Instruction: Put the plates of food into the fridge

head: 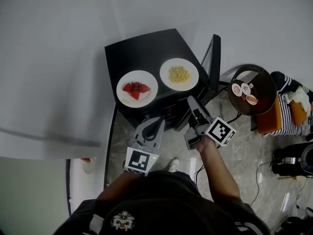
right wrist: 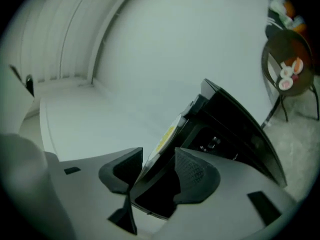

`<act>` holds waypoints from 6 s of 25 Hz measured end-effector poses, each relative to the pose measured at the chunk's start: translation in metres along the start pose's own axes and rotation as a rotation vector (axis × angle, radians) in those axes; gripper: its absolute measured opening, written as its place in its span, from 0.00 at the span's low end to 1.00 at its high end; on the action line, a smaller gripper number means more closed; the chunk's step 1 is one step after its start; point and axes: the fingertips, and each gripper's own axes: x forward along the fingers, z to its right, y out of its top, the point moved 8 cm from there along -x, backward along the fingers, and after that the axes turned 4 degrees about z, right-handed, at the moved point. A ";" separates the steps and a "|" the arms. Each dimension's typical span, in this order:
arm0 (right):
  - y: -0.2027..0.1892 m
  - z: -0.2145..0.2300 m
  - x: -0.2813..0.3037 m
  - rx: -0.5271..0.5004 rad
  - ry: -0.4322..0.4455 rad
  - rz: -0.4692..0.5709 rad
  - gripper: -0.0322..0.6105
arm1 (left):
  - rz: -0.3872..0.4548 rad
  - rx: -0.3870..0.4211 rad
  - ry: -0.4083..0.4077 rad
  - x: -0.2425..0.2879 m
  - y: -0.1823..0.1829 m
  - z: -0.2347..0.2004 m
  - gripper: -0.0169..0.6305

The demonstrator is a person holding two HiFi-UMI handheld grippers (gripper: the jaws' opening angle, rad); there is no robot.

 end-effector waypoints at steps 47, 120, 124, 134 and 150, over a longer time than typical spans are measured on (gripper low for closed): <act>0.004 0.026 0.039 0.597 -0.059 0.135 0.10 | -0.020 0.009 0.038 -0.022 -0.014 -0.014 0.06; -0.100 0.158 0.027 0.547 -0.121 0.159 0.10 | -0.083 0.061 0.124 -0.046 -0.033 -0.014 0.06; -0.101 0.162 0.034 0.550 -0.122 0.163 0.10 | -0.084 0.056 0.138 -0.049 -0.033 -0.016 0.06; -0.103 0.166 0.037 0.554 -0.158 0.170 0.10 | -0.087 0.047 0.155 -0.056 -0.037 -0.017 0.06; -0.088 0.156 0.011 0.284 -0.269 0.179 0.24 | -0.091 0.032 0.149 -0.054 -0.037 -0.017 0.06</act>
